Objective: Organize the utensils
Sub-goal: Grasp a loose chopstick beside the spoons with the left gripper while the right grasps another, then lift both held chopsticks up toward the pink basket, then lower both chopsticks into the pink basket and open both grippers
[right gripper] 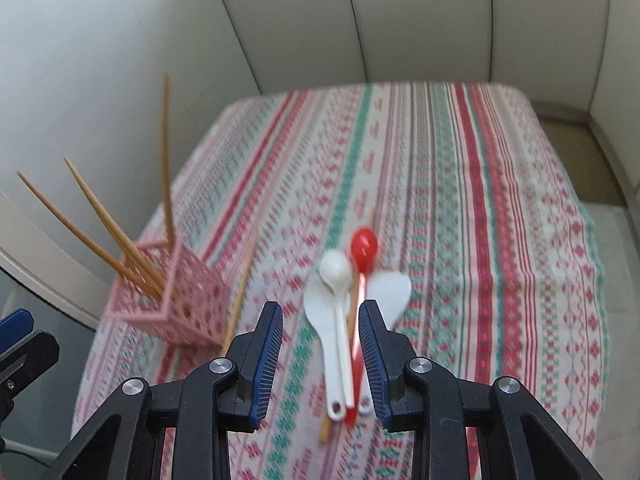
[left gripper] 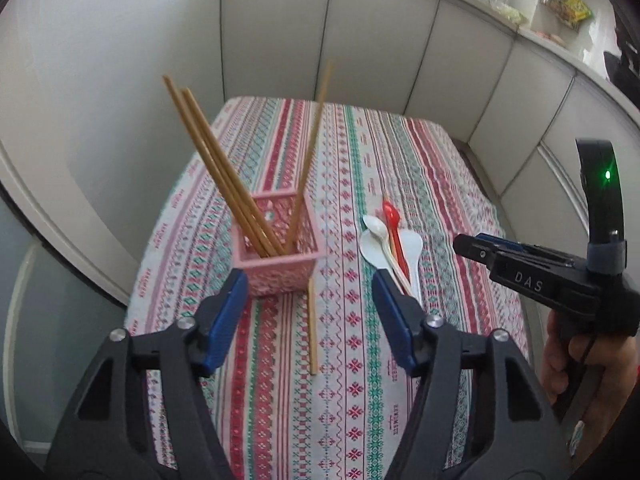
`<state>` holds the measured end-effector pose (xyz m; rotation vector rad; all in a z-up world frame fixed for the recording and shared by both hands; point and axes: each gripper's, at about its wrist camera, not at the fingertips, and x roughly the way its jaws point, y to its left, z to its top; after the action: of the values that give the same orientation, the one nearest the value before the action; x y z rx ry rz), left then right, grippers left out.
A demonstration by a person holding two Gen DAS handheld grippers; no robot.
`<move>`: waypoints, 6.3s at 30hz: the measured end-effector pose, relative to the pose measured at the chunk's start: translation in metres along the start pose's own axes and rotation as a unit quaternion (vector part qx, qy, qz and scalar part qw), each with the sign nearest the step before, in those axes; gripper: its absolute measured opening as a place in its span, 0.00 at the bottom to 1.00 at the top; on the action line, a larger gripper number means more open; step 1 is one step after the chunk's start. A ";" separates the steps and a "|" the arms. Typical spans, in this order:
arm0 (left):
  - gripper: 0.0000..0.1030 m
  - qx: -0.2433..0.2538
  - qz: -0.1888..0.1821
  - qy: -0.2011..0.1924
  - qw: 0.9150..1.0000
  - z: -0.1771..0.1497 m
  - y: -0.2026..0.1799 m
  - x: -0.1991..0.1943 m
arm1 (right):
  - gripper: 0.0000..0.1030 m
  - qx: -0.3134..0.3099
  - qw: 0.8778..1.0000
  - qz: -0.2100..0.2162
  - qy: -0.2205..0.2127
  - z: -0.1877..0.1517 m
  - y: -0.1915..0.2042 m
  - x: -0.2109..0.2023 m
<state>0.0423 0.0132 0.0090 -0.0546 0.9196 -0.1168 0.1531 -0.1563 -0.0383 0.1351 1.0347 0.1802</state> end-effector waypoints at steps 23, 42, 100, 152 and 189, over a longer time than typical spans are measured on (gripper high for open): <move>0.08 0.031 0.111 0.071 0.991 -0.064 -0.022 0.125 | 0.27 0.030 0.994 0.020 0.106 -0.050 -0.027 0.026; 0.24 -0.067 -0.056 0.189 0.978 -0.128 0.000 0.047 | 0.27 0.006 0.989 0.016 0.147 -0.077 -0.022 0.043; 0.07 -0.018 -0.096 0.003 0.995 -0.009 -0.014 0.032 | 0.05 -0.102 0.973 -0.040 0.203 -0.073 0.041 0.135; 0.51 -0.021 0.027 -0.380 0.924 0.048 0.063 0.034 | 0.06 0.029 0.952 0.106 -0.285 0.000 0.034 -0.102; 0.69 -0.220 -0.040 -0.182 0.958 0.055 0.140 -0.045 | 0.07 -0.090 0.941 0.062 -0.320 0.019 0.196 0.034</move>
<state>0.0702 0.1571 0.0644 -0.5120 0.5596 0.0261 0.1699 0.0421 -0.0186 0.0824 0.3565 0.3203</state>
